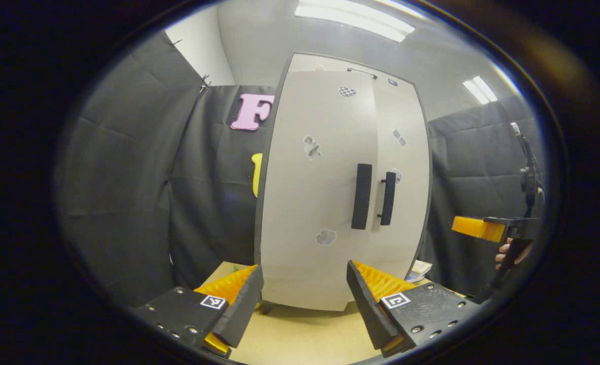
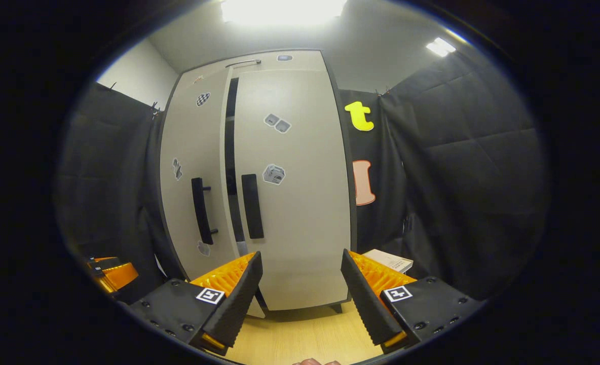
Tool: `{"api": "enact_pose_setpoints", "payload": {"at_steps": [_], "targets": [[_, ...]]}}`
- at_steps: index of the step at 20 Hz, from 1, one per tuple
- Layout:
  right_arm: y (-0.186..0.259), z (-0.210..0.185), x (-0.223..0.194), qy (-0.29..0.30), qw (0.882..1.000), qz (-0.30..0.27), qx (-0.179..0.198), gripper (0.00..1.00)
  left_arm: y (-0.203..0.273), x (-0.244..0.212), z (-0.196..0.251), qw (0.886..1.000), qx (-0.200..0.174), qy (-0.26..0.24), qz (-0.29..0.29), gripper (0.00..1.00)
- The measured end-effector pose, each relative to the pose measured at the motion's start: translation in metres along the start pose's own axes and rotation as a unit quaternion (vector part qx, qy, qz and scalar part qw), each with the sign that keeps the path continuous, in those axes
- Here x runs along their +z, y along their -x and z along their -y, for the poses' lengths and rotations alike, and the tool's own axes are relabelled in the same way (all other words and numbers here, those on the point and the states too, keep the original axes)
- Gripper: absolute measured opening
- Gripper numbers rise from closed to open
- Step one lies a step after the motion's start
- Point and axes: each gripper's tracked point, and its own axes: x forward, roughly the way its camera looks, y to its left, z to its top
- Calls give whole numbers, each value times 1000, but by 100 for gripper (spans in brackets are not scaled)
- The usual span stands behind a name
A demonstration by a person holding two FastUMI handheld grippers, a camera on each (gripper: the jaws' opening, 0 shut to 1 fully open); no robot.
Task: Grab one shoe with the right hand and put it into the shoe cabinet, grab the other shoe with the left hand and put it into the shoe cabinet; then close the right door with the right hand and the left door with the left hand.
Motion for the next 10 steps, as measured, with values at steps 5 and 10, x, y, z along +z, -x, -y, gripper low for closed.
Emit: {"api": "enact_pose_setpoints", "payload": {"at_steps": [5,10], "targets": [[3,4,-7,12,1000,-6,0,98,-3,-5,-10,1000,5,0,-3,94],[3,4,-11,8,1000,-13,0,98,-3,-21,-17,999,15,17,-24,94]]}}
